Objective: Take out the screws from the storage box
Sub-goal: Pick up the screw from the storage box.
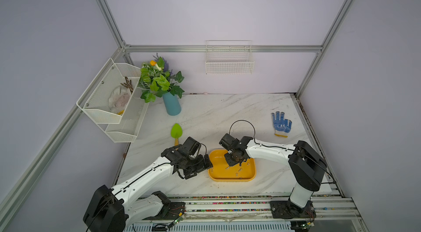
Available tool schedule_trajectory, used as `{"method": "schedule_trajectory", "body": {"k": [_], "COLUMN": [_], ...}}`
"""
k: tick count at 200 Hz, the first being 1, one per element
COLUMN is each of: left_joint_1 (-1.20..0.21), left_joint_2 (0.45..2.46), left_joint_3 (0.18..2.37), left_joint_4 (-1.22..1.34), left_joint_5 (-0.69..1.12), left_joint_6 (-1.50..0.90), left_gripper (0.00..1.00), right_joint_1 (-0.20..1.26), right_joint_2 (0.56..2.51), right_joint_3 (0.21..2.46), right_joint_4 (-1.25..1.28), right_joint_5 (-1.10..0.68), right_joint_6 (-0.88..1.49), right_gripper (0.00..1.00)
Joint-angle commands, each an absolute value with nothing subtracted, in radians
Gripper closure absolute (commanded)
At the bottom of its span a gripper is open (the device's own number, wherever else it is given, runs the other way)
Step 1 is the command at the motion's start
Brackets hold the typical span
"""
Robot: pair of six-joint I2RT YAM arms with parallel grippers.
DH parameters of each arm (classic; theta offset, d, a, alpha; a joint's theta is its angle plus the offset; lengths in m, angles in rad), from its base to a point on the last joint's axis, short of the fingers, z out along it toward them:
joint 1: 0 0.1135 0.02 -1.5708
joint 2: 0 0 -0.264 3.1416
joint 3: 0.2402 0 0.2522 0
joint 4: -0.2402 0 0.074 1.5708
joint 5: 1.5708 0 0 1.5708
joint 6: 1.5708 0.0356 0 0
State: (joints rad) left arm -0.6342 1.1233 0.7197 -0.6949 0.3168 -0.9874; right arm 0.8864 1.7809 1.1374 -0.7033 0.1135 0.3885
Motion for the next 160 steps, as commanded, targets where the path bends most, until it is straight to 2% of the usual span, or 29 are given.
{"method": "schedule_trajectory", "body": {"k": [1, 160], "left_joint_1": [-0.629, -0.629], "left_joint_2": [1.125, 1.120], "left_joint_3": [0.670, 0.660], "left_joint_4": [-0.688, -0.678], "left_joint_5": [0.312, 0.313], "left_joint_6": [-0.985, -0.986], "left_gripper": [0.00, 0.00], "right_joint_1": [0.882, 0.888], "right_joint_2": [1.799, 1.845], "right_joint_3": [1.129, 1.165], "right_joint_4": [-0.689, -0.654], "right_joint_5": [0.109, 0.092], "right_joint_6": [0.380, 0.351], "right_gripper": [0.69, 0.71]}}
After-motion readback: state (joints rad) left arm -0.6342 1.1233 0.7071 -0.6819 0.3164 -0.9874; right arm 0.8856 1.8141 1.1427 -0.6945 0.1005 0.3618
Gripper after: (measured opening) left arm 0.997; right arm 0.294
